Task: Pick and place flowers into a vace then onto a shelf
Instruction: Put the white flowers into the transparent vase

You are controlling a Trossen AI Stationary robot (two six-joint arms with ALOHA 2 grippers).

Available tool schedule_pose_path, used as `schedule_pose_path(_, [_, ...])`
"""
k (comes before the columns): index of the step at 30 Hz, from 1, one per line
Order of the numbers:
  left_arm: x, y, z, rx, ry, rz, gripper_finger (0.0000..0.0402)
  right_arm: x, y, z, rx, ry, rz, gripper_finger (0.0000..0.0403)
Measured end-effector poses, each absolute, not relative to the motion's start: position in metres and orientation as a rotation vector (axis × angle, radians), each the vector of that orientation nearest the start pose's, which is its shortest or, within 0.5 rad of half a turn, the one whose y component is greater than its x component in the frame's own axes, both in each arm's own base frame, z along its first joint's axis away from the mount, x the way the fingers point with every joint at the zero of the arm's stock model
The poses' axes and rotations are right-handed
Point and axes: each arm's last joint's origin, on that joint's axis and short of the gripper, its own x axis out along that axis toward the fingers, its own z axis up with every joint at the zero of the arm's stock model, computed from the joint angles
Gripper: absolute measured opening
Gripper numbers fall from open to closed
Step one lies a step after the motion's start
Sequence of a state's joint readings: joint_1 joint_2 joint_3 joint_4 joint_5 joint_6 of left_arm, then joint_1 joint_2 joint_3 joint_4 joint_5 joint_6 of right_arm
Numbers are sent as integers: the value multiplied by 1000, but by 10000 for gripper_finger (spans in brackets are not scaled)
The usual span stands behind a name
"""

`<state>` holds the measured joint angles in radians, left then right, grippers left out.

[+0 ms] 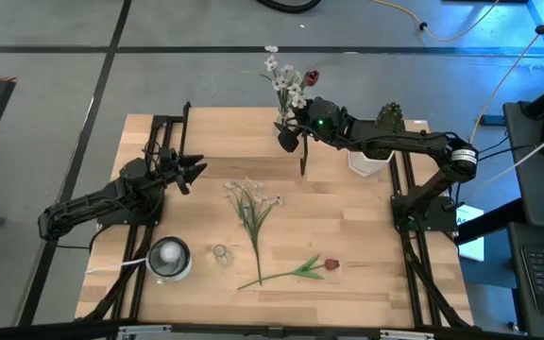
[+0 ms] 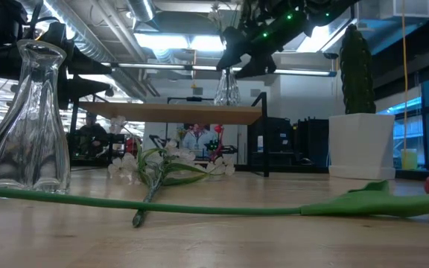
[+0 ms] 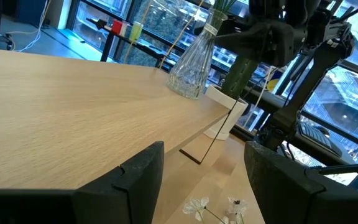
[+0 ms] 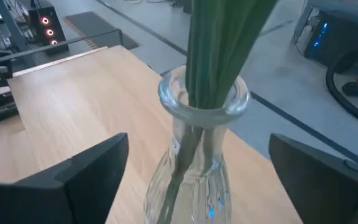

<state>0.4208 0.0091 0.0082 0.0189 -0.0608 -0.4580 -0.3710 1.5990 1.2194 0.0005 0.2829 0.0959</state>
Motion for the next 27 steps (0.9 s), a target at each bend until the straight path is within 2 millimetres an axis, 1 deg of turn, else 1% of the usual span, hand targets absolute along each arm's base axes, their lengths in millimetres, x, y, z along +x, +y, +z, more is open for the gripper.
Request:
schedule_pose_path(3, [88,42,167,-446,-128,469,216,338,-140,297,112,358,-670,396])
schedule_pose_path(6, [88,42,167,-446,-128,469,216,338,-140,297,154,344,-681,398])
schedule_pose_path(9, [88,42,168,-446,-128,469,216,337,-140,299,159,336,-682,399])
schedule_pose_path(16, [88,42,167,-446,-128,469,216,326,-132,307,163,381,-676,399])
schedule_pose_path(19, [88,42,167,-446,-128,468,216,318,-121,312,192,414,-665,399])
schedule_pose_path(21, [88,41,168,-446,-128,468,216,312,-111,316,220,446,-635,399])
schedule_pose_path(23, [88,41,167,-446,-128,468,216,307,-98,320,232,477,-586,399])
schedule_pose_path(27, [89,41,168,-446,-134,462,216,297,-65,324,247,572,-464,399])
